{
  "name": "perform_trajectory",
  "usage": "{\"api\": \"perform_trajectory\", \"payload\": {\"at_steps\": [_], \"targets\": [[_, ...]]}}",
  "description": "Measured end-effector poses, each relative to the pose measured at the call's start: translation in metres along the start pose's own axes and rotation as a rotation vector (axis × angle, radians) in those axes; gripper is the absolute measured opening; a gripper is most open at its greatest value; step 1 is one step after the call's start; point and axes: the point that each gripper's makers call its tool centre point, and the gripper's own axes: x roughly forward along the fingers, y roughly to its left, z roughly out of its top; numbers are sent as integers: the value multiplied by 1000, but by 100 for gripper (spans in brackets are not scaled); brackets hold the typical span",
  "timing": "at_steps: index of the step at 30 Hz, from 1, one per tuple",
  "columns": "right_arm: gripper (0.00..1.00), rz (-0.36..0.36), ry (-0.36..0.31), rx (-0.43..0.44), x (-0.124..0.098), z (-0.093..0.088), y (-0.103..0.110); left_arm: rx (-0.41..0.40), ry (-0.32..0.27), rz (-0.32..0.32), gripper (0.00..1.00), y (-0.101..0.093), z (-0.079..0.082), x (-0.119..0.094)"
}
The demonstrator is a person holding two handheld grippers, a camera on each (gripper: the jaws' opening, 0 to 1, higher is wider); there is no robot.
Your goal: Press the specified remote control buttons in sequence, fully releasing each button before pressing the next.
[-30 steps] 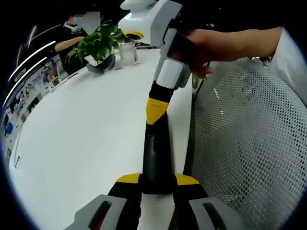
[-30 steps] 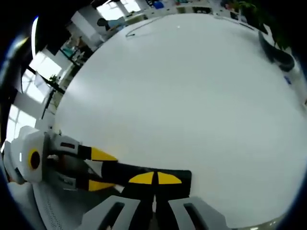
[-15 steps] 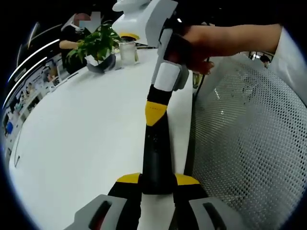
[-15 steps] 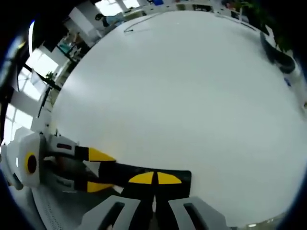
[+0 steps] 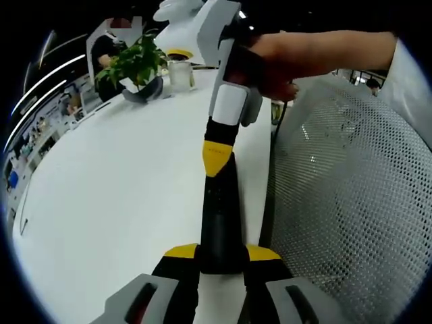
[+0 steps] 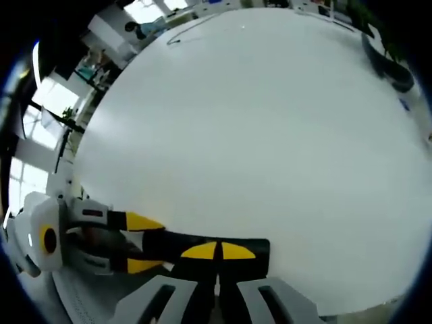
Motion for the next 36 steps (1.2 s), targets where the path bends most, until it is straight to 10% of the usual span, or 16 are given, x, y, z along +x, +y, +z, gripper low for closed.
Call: {"api": "perform_trajectory", "payload": {"at_steps": [36], "targets": [[0, 13, -42, 13, -1, -12, 7, 7, 2, -2, 24, -1, 0, 0]]}}
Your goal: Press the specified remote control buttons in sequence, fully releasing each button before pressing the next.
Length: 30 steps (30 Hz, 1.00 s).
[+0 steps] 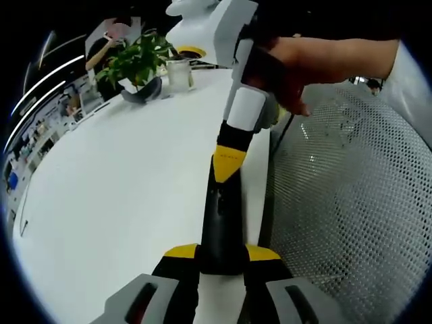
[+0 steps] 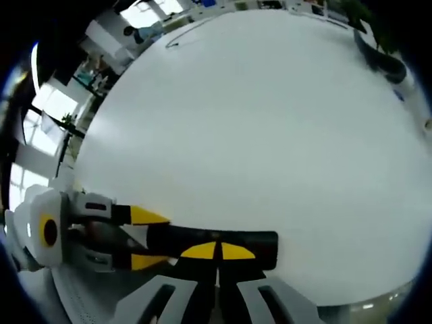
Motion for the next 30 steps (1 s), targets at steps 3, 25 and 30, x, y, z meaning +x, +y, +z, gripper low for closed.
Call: {"api": "perform_trajectory", "payload": {"at_steps": [3, 25, 30], "targets": [[0, 3, -11, -19, -1, 0, 1, -4, 5, 0, 24, 0, 0, 0], [0, -24, 113, -48, -4, -16, -4, 25, 2, -2, 24, -1, 0, -1], [0, -24, 96, -48, -4, -17, -5, 22, 2, -4, 24, -1, 0, -1]]}}
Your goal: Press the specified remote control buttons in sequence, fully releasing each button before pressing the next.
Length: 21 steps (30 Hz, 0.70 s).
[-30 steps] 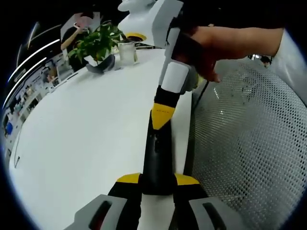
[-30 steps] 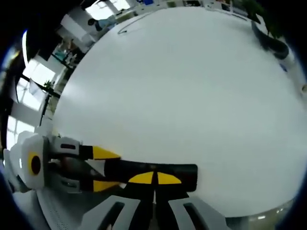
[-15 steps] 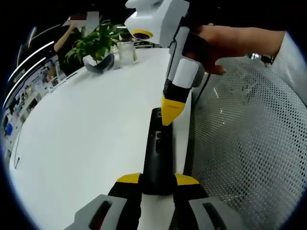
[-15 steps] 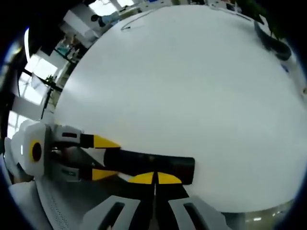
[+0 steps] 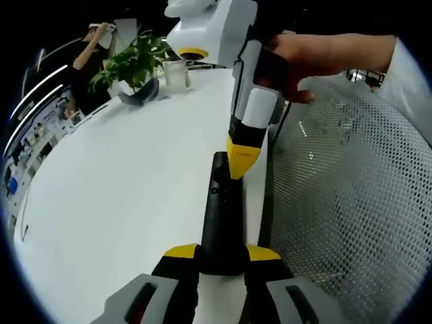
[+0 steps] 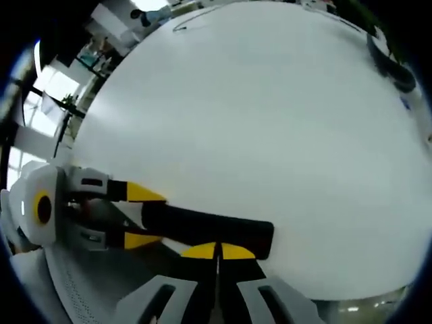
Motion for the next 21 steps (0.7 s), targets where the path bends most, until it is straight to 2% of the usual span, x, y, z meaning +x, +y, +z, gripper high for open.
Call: {"api": "perform_trajectory", "payload": {"at_steps": [5, 8, 13, 21], "targets": [[0, 5, -36, -16, -1, -1, 1, 9, 0, 0, 24, 0, 0, 0], [0, -9, -45, -82, -1, 0, 2, 13, -2, 0, 24, 0, 0, 0], [0, -8, -20, -24, -2, 1, 1, 23, -3, 0, 24, 0, 1, 0], [0, -23, 5, -44, -1, 1, 2, 30, -2, 0, 24, -1, 0, 0]]}}
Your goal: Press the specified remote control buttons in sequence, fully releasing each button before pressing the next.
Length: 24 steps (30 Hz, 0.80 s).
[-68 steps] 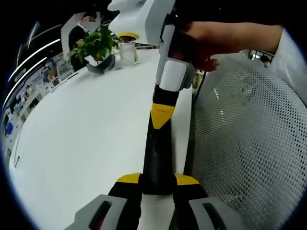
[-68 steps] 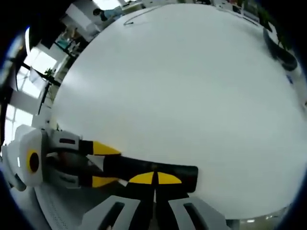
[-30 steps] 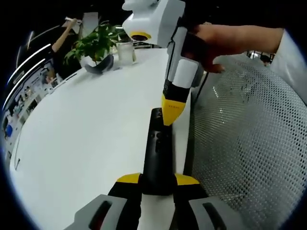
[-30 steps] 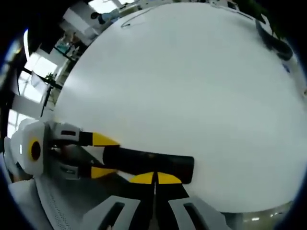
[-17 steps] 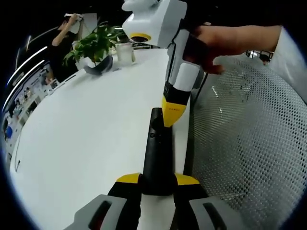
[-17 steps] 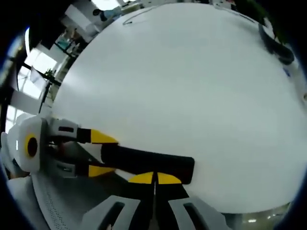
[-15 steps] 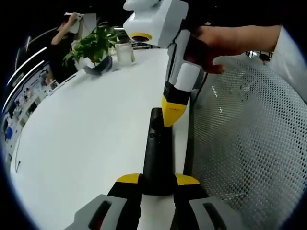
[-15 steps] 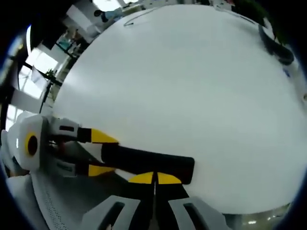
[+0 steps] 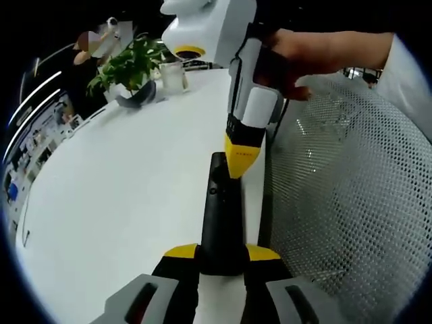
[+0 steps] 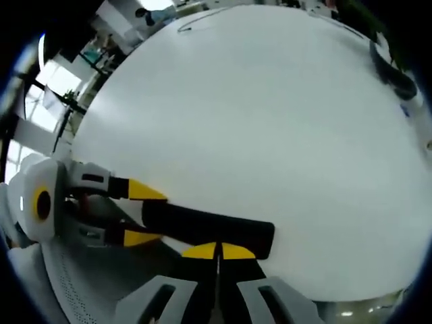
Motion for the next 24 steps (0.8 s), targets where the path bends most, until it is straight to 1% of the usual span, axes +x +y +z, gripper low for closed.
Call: {"api": "perform_trajectory", "payload": {"at_steps": [5, 9, 11, 12, 13, 17, 22, 24], "targets": [[0, 20, -9, 27, -2, 1, 2, -6, 1, 0, 24, 0, 0, 0], [0, 11, -19, 28, -4, 5, 0, -19, 2, -1, 24, 0, -1, 0], [0, 8, -23, 30, -5, 7, -2, -40, 7, -2, 24, 1, -1, 0], [0, 8, -26, 33, -5, 8, -2, -66, 11, -3, 24, 1, -1, 0], [0, 13, -30, 38, -5, 10, -2, -37, 8, -3, 24, 1, -1, 0], [0, 23, -36, 42, -4, 14, 0, -40, 4, -4, 24, 0, -1, 0], [0, 12, -21, 38, 1, 14, 0, -38, 1, -5, 24, 0, 0, 0], [0, 6, -4, 40, 4, 12, -2, -39, -2, -7, 24, 1, 0, 0]]}}
